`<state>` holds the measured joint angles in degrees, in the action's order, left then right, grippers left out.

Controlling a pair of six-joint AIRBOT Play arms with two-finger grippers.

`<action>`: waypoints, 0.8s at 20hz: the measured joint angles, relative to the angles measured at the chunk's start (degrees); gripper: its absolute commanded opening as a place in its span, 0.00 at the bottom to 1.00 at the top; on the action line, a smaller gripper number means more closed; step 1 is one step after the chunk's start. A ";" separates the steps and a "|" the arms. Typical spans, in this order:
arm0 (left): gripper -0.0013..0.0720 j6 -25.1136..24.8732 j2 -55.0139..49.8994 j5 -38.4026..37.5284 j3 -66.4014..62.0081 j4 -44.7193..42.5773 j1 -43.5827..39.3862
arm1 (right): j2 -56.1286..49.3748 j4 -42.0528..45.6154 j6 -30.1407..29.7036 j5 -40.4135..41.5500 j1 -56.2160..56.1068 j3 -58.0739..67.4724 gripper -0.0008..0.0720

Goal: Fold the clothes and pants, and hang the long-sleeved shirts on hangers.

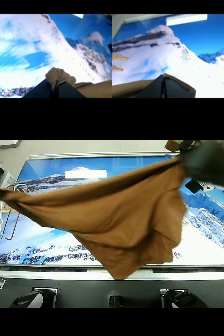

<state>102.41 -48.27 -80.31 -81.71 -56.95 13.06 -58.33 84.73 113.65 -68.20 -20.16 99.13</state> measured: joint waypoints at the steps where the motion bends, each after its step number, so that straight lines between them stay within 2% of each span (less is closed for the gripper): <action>1: 0.04 -0.48 -1.57 1.09 3.52 -0.17 -0.96 | -4.76 0.39 0.52 -0.17 0.00 0.04 0.05; 5: 0.04 -1.53 -10.34 12.76 16.79 -2.14 -4.83 | -23.87 -0.76 2.19 2.75 0.00 0.07 0.05; 9: 0.05 -2.14 -21.88 23.28 22.36 -2.89 -7.13 | -38.25 -8.48 2.97 9.03 0.00 0.07 0.06; 11: 0.05 -2.80 -26.99 26.71 23.39 -2.25 -7.72 | -42.84 -13.07 2.99 11.87 0.00 0.07 0.22; 14: 0.05 -3.26 -31.98 29.62 24.09 -1.05 -8.17 | -46.23 -19.04 3.06 14.10 0.39 0.11 0.52; 16: 0.05 -3.41 -33.53 30.71 24.22 -0.57 -8.26 | -46.38 -23.19 2.10 13.33 1.88 0.11 0.53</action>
<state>99.00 -81.80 -49.60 -57.49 -57.52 4.80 -104.71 61.54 115.74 -54.87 -18.28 99.24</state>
